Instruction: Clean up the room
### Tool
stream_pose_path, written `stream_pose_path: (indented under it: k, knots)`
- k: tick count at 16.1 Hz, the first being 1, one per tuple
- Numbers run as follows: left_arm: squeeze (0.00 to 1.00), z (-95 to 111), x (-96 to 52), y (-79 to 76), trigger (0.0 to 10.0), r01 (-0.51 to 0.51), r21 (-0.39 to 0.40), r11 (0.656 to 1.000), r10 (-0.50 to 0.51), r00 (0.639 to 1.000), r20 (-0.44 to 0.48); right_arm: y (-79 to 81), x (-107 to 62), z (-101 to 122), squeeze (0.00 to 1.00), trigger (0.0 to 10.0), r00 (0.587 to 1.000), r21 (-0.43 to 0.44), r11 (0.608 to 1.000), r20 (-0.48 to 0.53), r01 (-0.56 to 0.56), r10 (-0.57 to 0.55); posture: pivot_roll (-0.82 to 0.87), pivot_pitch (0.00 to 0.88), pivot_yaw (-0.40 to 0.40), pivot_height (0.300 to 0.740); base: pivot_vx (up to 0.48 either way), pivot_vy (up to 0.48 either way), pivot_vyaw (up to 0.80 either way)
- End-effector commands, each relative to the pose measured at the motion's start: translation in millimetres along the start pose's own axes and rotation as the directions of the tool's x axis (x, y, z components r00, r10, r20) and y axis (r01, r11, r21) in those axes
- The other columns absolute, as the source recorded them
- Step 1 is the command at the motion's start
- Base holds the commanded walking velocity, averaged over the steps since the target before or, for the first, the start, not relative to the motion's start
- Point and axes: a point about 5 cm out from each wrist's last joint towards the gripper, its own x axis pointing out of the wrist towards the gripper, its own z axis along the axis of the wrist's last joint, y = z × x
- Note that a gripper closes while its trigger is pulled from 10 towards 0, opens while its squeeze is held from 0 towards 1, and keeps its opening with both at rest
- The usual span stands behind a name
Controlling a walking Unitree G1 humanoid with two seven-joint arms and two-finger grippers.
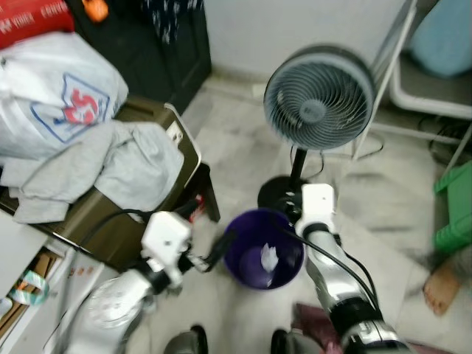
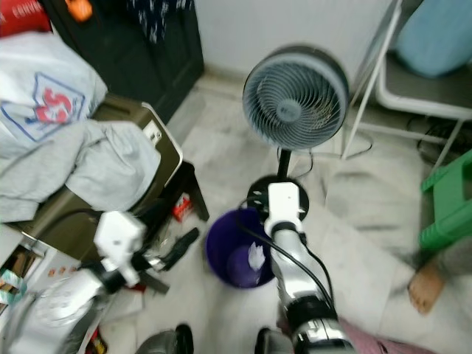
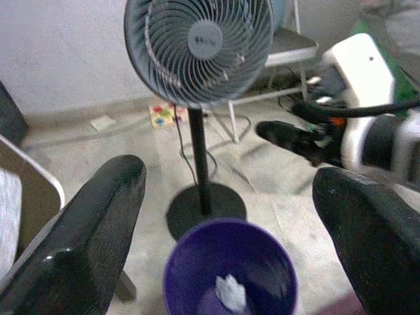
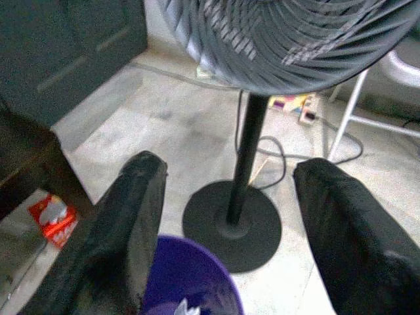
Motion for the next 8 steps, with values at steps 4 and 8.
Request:
stream_pose_path:
  k: [4, 8]
  knots:
    - [0.00, -8.8, 12.7, 18.4, 10.0, -0.171, 0.091, 0.981, 0.171, 0.985, 0.016, -8.0, -11.1, 5.9, 1.00, 10.0, 0.999, 0.032, 0.999, 0.032, -0.027, 0.026, -0.01, 0.000, 0.025, 0.740, 0.000, 0.000, 0.00]
    - [0.00, -13.9, 18.3, 21.6, 10.0, -0.291, 0.053, 0.955, 0.288, 0.956, 0.046, -14.6, -17.4, 10.5, 1.00, 10.0, 0.997, -0.001, 0.997, 0.038, -0.072, 0.072, -0.04, 0.000, 0.007, 0.740, 0.000, 0.000, 0.00]
